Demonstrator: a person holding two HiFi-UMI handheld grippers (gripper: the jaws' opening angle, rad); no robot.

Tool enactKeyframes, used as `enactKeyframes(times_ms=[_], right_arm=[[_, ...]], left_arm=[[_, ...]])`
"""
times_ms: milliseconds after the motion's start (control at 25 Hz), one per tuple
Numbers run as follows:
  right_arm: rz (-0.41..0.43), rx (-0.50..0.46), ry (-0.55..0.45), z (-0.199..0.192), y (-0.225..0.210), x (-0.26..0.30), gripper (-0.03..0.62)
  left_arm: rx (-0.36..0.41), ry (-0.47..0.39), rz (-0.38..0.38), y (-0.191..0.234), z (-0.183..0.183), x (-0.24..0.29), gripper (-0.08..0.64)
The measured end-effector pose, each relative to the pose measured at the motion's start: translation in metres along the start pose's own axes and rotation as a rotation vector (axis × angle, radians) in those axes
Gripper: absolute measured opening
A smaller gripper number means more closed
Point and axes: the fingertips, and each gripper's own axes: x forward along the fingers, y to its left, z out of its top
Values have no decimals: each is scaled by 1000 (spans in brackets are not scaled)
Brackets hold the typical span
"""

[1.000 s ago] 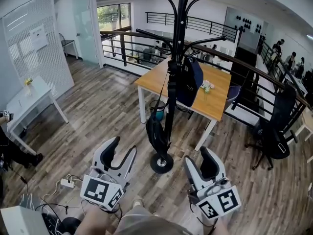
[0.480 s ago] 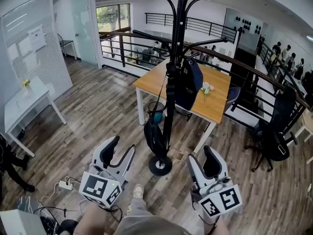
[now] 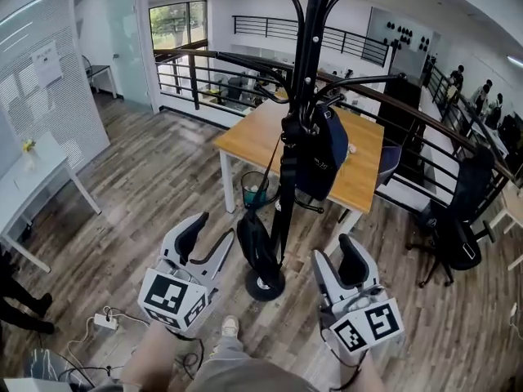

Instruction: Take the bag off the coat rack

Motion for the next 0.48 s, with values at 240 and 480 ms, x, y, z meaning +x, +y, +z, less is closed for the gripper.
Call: enactKeyframes(times_ms=[240, 480], right_arm=[[-29, -12, 10, -8, -10, 4, 235], [-80, -9, 26, -20, -24, 0, 241]], left_arm=[[21, 1, -59, -10, -5, 26, 219], [38, 33, -152, -31, -19, 55, 219]])
